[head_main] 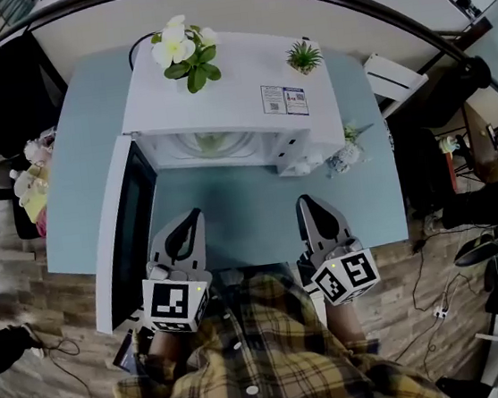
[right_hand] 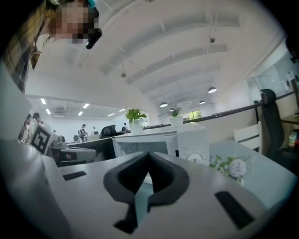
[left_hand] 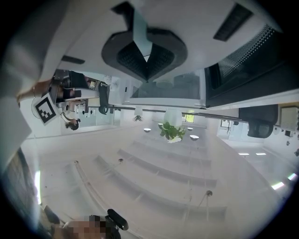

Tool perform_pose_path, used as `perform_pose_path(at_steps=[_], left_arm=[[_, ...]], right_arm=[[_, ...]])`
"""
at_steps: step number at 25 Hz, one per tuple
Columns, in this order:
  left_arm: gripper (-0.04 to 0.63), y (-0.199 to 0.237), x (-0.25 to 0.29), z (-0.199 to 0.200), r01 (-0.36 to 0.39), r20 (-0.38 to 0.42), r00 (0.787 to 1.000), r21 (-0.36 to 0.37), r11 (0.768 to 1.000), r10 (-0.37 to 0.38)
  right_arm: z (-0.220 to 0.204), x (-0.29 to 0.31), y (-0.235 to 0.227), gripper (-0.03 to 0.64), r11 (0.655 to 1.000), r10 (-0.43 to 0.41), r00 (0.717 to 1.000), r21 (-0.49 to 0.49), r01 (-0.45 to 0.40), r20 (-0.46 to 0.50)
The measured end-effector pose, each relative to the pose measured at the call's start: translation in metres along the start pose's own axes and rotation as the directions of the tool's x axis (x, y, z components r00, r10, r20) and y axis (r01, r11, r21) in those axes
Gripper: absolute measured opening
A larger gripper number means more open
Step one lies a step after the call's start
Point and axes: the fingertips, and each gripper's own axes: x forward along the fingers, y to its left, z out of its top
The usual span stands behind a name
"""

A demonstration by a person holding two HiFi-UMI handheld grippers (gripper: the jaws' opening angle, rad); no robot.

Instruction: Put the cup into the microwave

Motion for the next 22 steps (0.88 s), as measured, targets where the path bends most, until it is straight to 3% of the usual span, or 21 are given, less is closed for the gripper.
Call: perform_pose_path(at_steps=[22], left_arm=[[-0.009, 0.0002, 0.0034, -0.0036, 0.005, -0.007, 1.000, -0.013, 1.000, -0.006]], right_arm=[[-0.0033, 0.0053, 0.0054, 0.002, 0.999, 0.025, 0.999, -0.031, -0.025, -0.027]])
